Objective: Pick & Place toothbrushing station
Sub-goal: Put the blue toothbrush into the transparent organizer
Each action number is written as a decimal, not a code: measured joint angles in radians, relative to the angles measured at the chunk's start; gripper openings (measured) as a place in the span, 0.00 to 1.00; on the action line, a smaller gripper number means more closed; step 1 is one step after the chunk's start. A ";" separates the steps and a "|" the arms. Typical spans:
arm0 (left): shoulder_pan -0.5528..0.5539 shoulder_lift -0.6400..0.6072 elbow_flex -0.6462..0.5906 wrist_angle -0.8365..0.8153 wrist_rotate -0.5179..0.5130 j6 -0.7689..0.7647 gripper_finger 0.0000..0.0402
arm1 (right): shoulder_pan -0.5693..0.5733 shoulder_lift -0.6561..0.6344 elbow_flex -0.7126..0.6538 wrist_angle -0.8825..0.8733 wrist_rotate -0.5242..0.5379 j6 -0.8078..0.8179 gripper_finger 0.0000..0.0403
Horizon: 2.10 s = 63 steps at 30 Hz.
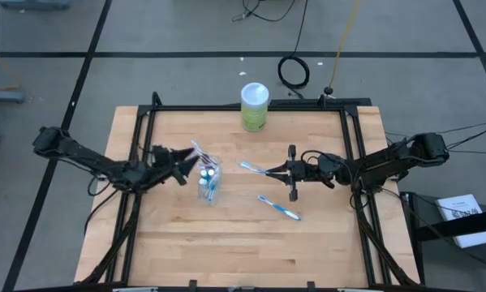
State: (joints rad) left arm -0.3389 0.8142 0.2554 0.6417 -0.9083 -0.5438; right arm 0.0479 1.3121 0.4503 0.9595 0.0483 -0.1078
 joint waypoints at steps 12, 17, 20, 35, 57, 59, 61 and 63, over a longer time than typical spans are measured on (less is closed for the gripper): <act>0.086 0.506 0.169 0.365 0.322 0.388 0.71 | 0.003 0.000 0.000 0.040 0.000 0.016 0.04; 0.135 0.687 0.360 0.362 0.388 0.440 0.71 | 0.029 0.000 0.000 0.079 0.000 0.006 0.04; 0.151 0.772 0.469 0.356 0.475 0.490 0.71 | 0.045 0.000 0.000 0.087 0.001 -0.014 0.04; 0.146 0.876 0.656 0.348 0.598 0.644 0.66 | 0.048 0.000 0.000 0.089 0.003 -0.017 0.04; 0.146 0.859 0.655 0.264 0.529 0.606 0.04 | 0.046 0.000 0.002 0.064 0.005 -0.012 0.09; 0.140 0.816 0.653 0.177 0.471 0.588 0.05 | 0.043 0.000 0.001 0.050 0.013 -0.008 0.16; 0.139 0.754 0.654 0.043 0.405 0.558 0.03 | 0.044 0.000 0.001 0.042 0.011 0.015 0.21; 0.131 0.688 0.654 -0.095 0.346 0.512 0.03 | 0.045 0.000 0.000 0.037 0.006 0.033 0.26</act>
State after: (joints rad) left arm -0.2074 1.5023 0.9092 0.5471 -0.5627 -0.0314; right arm 0.0925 1.3117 0.4507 0.9967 0.0541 -0.0748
